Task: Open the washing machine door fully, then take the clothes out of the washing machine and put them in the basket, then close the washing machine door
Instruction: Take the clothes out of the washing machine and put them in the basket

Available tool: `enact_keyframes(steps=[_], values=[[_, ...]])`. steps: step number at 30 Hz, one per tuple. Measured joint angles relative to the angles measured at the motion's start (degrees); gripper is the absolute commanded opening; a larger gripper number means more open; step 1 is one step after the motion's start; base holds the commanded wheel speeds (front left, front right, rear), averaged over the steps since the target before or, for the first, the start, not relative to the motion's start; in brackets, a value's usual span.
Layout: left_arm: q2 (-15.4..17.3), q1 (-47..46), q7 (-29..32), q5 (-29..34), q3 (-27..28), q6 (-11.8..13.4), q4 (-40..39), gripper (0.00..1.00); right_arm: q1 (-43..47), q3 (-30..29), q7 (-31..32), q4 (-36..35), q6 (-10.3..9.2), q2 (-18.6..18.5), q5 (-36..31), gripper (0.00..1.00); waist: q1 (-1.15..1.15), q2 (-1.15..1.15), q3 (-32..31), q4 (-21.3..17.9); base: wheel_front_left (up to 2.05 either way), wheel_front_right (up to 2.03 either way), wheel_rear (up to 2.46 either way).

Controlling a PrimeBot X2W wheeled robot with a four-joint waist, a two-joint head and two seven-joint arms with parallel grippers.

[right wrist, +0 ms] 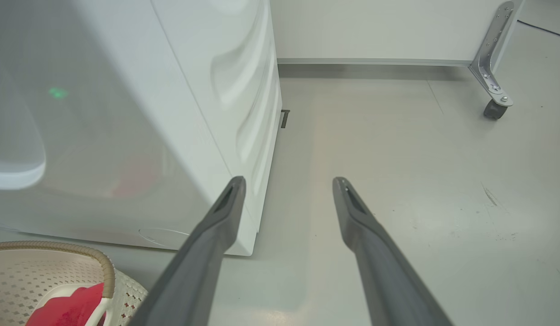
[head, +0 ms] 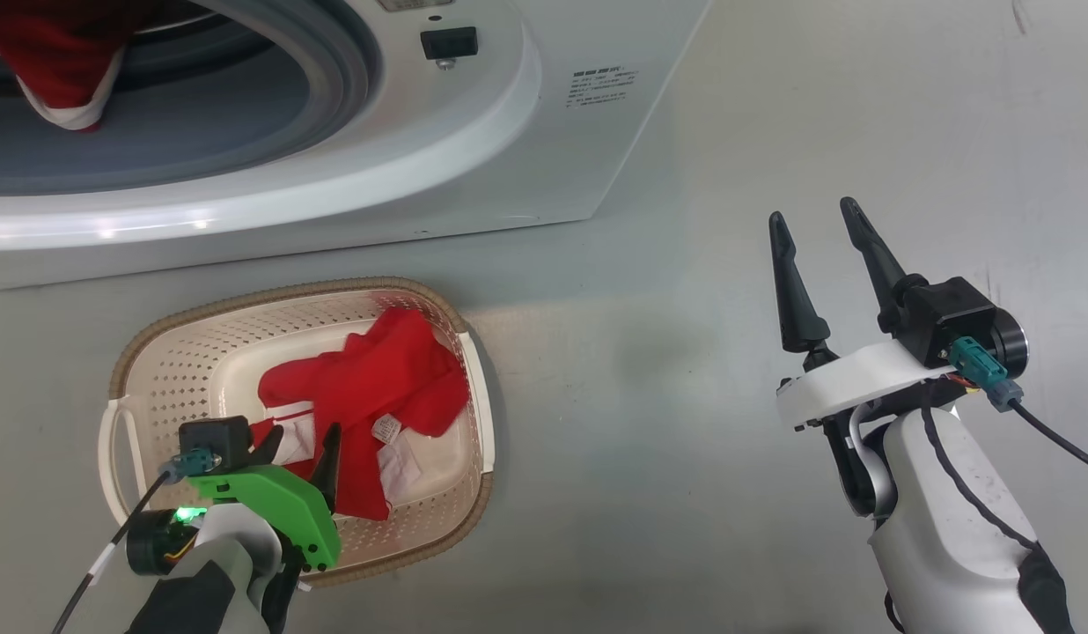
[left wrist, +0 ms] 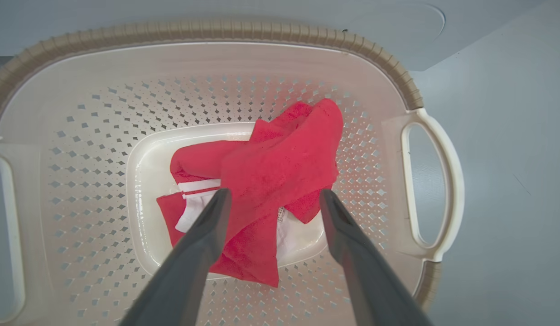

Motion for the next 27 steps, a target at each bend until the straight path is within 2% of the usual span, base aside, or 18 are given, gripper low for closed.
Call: enact_keyframes(steps=[14,27], values=[[-0.03,1.01,-1.02,-0.63,2.29,0.0,-0.67,1.0,0.31,-1.16,0.0,1.82,0.46,-0.01,0.11,1.0,0.0,0.0,-5.61,1.47,0.0,0.0,0.0],[1.44,5.47,-1.02,1.43,7.72,0.0,-13.8,1.0,4.37,-1.87,0.0,3.67,0.86,0.03,1.16,1.0,0.0,0.0,-14.59,2.76,0.0,0.0,0.0]])
